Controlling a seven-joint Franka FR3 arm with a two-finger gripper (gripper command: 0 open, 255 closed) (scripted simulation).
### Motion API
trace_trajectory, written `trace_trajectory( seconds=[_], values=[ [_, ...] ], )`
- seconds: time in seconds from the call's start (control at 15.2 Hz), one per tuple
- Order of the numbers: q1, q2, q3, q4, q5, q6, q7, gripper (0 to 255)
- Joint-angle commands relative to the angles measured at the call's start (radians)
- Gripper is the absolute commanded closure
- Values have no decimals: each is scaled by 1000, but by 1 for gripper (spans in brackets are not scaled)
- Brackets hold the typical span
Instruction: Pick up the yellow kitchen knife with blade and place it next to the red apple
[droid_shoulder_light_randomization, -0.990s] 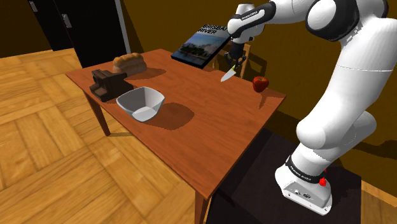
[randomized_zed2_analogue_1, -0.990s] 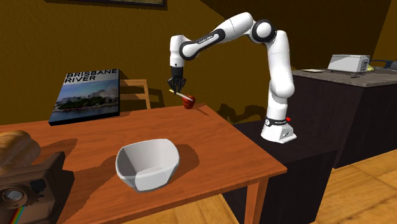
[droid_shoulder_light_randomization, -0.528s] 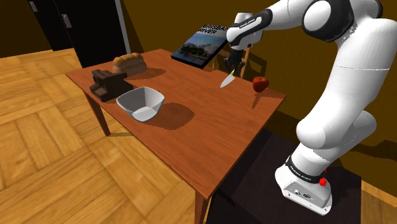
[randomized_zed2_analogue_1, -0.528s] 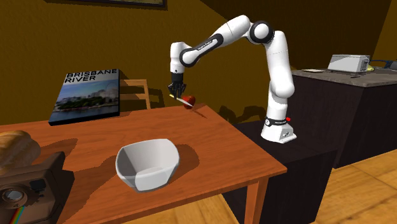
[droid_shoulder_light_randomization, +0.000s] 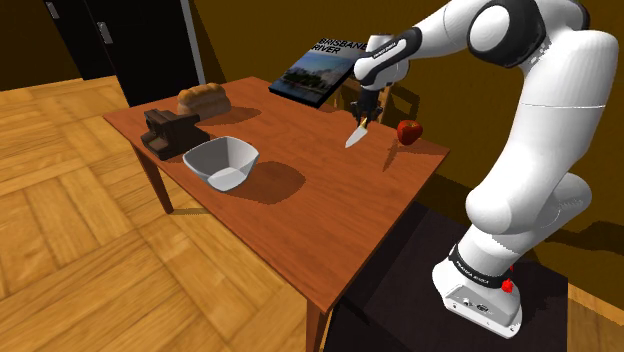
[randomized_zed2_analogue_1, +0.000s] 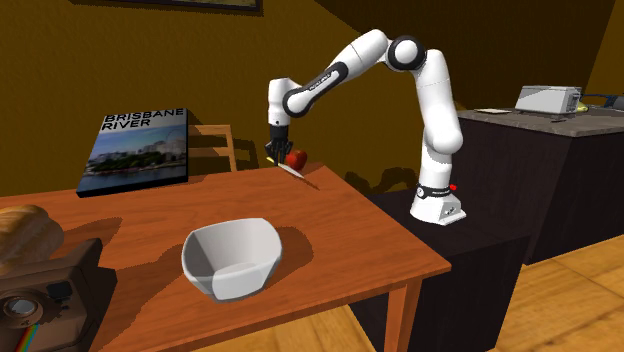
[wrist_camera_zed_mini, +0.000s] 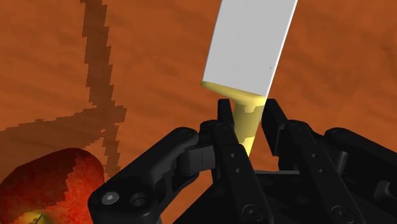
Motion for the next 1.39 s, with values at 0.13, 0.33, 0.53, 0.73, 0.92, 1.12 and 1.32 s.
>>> trace_trajectory(
  seconds=[0.13,0.33,0.53,0.73,0.92,1.12,1.32],
  values=[
    [1,28,-1,-18,-4,47,3,255],
    [2,51,-3,-29,-7,80,6,255],
    [2,75,-4,-38,-10,113,8,255],
    [3,100,-5,-46,-13,145,11,255],
    [4,126,-7,-51,-16,177,14,255],
    [6,150,-9,-54,-19,204,16,255],
    [6,150,-9,-54,-19,204,16,255]
  ],
)
